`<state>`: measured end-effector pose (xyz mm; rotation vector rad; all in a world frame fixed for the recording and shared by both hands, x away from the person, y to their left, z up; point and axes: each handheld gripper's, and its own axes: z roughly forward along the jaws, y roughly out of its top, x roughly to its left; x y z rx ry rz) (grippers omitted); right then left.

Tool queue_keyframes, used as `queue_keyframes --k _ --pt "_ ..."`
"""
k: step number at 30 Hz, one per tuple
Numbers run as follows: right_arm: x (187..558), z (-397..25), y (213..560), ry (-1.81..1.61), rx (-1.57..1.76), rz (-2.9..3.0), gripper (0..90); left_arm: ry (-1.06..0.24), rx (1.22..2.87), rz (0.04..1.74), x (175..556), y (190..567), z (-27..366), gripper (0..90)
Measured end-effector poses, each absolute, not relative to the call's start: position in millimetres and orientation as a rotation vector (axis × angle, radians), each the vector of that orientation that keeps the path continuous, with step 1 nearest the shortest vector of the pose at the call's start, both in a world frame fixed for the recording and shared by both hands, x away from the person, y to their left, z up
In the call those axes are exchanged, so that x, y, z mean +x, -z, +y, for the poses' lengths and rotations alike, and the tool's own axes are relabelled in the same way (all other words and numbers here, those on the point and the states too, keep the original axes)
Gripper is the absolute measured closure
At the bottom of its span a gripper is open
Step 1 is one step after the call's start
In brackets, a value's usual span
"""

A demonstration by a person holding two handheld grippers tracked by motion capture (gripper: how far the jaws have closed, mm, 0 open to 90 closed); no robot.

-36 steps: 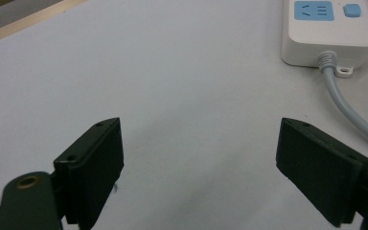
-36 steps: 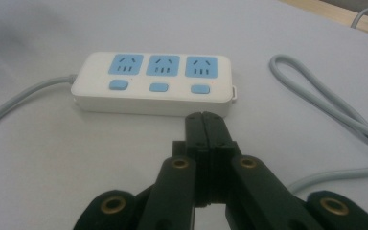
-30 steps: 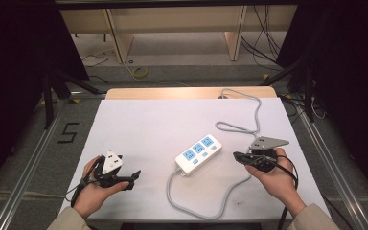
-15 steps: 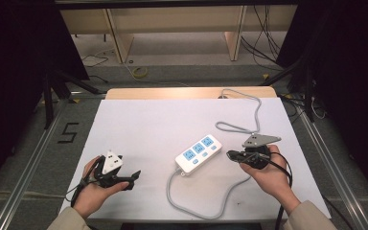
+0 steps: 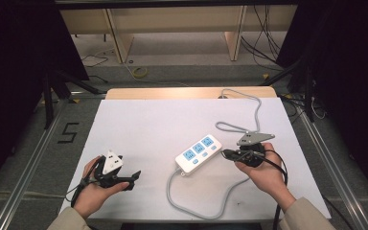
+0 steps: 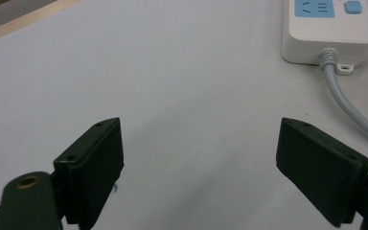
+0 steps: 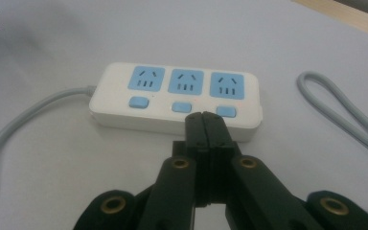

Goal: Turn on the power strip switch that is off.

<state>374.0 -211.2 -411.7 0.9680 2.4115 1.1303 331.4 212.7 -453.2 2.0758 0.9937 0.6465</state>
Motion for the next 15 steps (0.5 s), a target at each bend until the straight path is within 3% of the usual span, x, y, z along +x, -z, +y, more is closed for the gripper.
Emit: queue_keyframes --k 15 --pt "381 -197 405 -1.143 0.943 2.422 90.0 -0.648 2.07 1.0 331 453 214 16.3"
